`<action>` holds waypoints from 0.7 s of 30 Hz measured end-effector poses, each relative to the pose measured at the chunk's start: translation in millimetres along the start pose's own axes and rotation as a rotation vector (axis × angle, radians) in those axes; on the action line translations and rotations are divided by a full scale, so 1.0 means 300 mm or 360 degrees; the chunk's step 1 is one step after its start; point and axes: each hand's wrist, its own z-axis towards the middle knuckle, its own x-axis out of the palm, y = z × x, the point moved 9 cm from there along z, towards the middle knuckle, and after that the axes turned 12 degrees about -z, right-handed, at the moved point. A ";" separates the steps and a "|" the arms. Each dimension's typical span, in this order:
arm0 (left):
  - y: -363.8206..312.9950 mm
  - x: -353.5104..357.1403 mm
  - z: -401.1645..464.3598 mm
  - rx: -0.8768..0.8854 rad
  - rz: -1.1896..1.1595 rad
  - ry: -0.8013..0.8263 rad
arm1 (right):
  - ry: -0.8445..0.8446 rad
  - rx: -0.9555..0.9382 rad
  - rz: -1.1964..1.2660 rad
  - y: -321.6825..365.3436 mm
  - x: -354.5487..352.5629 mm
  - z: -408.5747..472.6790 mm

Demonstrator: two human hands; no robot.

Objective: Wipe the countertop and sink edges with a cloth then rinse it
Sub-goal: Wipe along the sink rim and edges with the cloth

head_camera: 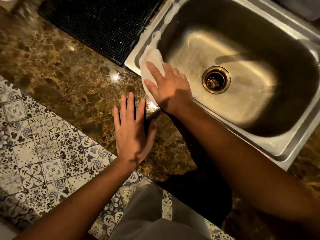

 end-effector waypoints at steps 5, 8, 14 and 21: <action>0.006 0.008 -0.004 0.0016 0.0060 0.0056 | 0.0053 0.0001 0.0013 0.004 -0.001 -0.007; 0.010 0.002 0.002 -0.0019 -0.0002 0.0096 | -0.0026 -0.0016 0.0043 -0.039 0.001 -0.080; 0.058 -0.056 0.049 -0.0014 -0.0038 0.0241 | 0.0023 -0.0065 0.0030 -0.263 0.040 -0.358; 0.246 -0.154 0.210 0.0014 0.0255 0.0254 | 0.0123 -0.0041 0.0098 -0.480 0.054 -0.609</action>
